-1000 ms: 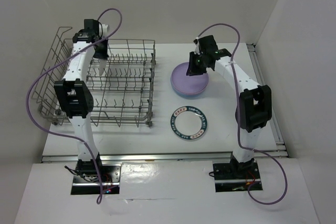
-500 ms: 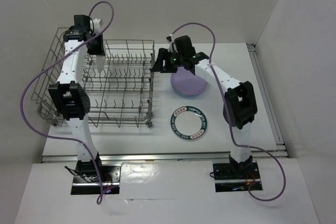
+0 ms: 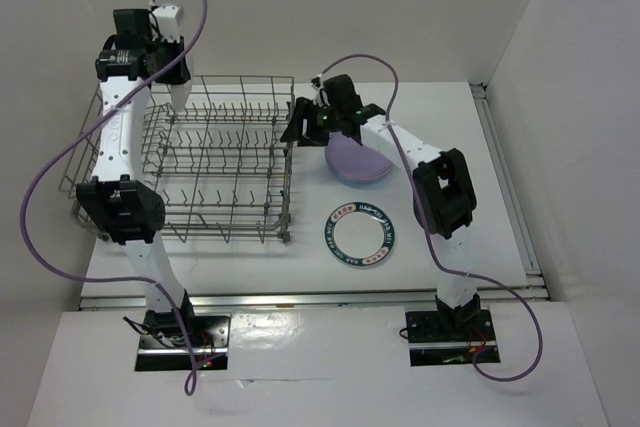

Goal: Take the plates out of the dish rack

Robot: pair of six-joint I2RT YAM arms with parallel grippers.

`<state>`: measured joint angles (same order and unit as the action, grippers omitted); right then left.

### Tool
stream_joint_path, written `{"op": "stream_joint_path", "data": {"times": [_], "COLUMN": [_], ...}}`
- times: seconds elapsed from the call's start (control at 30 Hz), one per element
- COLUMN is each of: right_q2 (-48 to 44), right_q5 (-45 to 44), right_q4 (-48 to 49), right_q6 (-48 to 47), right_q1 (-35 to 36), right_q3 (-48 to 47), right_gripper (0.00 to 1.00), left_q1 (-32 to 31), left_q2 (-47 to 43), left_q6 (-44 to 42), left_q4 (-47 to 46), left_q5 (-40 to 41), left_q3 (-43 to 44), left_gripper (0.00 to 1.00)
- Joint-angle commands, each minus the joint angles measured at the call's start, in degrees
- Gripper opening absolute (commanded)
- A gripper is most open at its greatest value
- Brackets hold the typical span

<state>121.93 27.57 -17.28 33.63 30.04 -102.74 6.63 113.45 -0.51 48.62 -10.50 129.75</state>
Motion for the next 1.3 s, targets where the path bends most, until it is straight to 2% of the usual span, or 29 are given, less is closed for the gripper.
{"op": "stream_joint_path", "data": {"times": [0.0, 0.07, 0.1, 0.13, 0.17, 0.2, 0.27, 0.3, 0.33, 0.47, 0.5, 0.67, 0.77, 1.0, 1.03, 1.13, 1.2, 1.27], "right_q2": [-10.03, -14.93, -16.44, -17.68, -18.65, -19.35, -19.36, -19.36, -19.36, -20.14, -20.67, -21.38, -23.84, -24.37, -24.89, -26.03, -26.65, -26.66], "right_q5": [-1.64, -1.64, -1.64, -0.34, 1.33, 3.26, 7.48, 8.54, 10.29, 13.98, 16.35, 20.92, 25.32, 23.57, 23.58, 24.90, 24.90, 26.65], "right_q4": [-0.11, -2.74, -3.54, -4.16, -5.47, -6.36, -8.55, -10.74, -11.63, -12.87, -12.00, -11.46, -6.91, -6.98, -5.76, -1.71, -0.48, 0.05], "right_q6": [-0.66, -1.45, -2.07, -2.07, -2.77, -4.08, -5.76, -7.68, -8.57, -11.30, -11.30, -10.78, -8.85, -9.46, -9.46, -6.83, -6.21, -6.21], "right_q1": [-3.93, -7.78, -9.28, -11.04, -14.54, -16.40, -19.31, -21.49, -22.21, -23.10, -23.10, -23.10, -23.10, -21.69, -21.69, -21.69, -21.17, -21.17], "right_q3": [-2.03, -1.50, -0.19, 0.34, 0.35, 0.96, 0.44, -0.61, -1.14, -1.68, 0.06, 6.48, 13.14, 18.00, 18.71, 20.82, 21.43, 21.44], "right_gripper": [0.68, 0.72, 0.79, 0.83, 0.86, 0.90, 1.00, 1.00, 1.00, 1.00, 1.00, 1.00, 1.00, 0.97, 0.94, 0.29, 0.00, 0.00], "left_q1": [-5.74, -11.86, -14.17, -16.72, -19.09, -23.99, -28.93, -33.74, -36.05, -46.16, -49.66, -56.63, -59.45, -63.06, -63.67, -63.67, -63.67, -63.67], "left_q2": [-6.65, -8.58, -9.81, -12.70, -14.20, -15.70, -18.34, -19.92, -20.45, -24.14, -25.37, -25.48, -24.85, -23.80, -23.80, -23.80, -23.80, -23.80], "left_q6": [-8.87, -14.05, -19.64, -22.66, -25.73, -31.60, -37.77, -43.90, -46.92, -60.81, -65.18, -72.34, -74.98, -76.65, -76.65, -75.95, -75.95, -75.43], "left_q4": [-4.50, -6.60, -10.09, -12.47, -15.19, -18.27, -27.59, -30.22, -32.86, -48.76, -55.50, -69.08, -74.53, -78.41, -77.63, -76.31, -76.31, -75.61], "left_q5": [0.80, 5.29, 10.80, 13.55, 16.10, 18.48, 24.72, 26.74, 30.42, 35.80, 37.21, 41.86, 44.07, 46.35, 46.36, 46.36, 46.97, 47.50], "left_q3": [1.56, -2.98, -5.54, -8.52, -15.25, -18.80, -25.57, -31.43, -34.19, -49.39, -54.56, -62.59, -65.68, -68.32, -68.93, -68.93, -68.93, -68.32], "left_gripper": [0.00, 0.00, 0.00, 0.00, 0.00, 0.00, 0.00, 0.00, 0.00, 0.00, 0.00, 0.00, 0.00, 0.00, 0.00, 0.00, 0.00, 0.00]}}
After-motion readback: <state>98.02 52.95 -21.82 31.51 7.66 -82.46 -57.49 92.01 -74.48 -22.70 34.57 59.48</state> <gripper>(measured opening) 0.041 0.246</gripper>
